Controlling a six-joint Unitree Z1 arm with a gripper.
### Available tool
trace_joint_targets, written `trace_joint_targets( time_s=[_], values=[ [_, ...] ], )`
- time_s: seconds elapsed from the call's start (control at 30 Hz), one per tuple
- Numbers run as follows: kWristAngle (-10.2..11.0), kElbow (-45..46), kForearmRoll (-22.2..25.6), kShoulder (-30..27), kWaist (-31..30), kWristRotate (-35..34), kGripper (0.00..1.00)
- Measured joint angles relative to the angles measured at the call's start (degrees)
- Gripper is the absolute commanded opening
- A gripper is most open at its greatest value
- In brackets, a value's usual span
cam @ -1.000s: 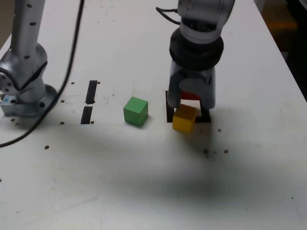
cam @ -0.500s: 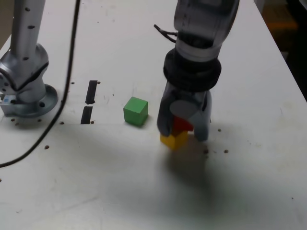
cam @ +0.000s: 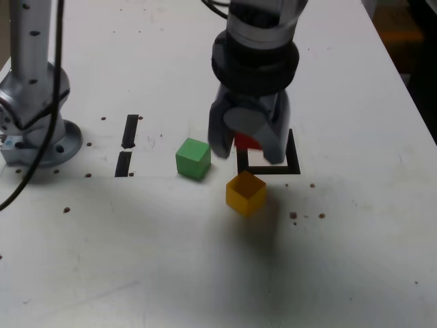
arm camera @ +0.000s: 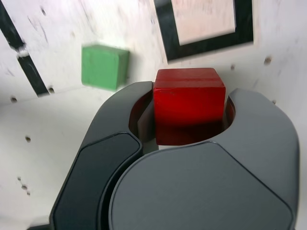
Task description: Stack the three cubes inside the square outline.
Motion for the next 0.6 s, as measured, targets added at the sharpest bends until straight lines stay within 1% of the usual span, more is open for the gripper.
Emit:
trace_joint_targets(
  time_s=[0.07,0.2,0.4,0.6],
  values=[
    [0.8,0.5,-0.2,-0.1,0.9,0.1,0.29],
    [1.2,2.3,-2.5,0.2,2.7,0.6,0.29],
    [1.7,4.8,-9.2,4.2,4.6,0.9,0.29],
    [2.1,7.1,-11.1,4.4,6.2,1.3,0.29]
  ],
)
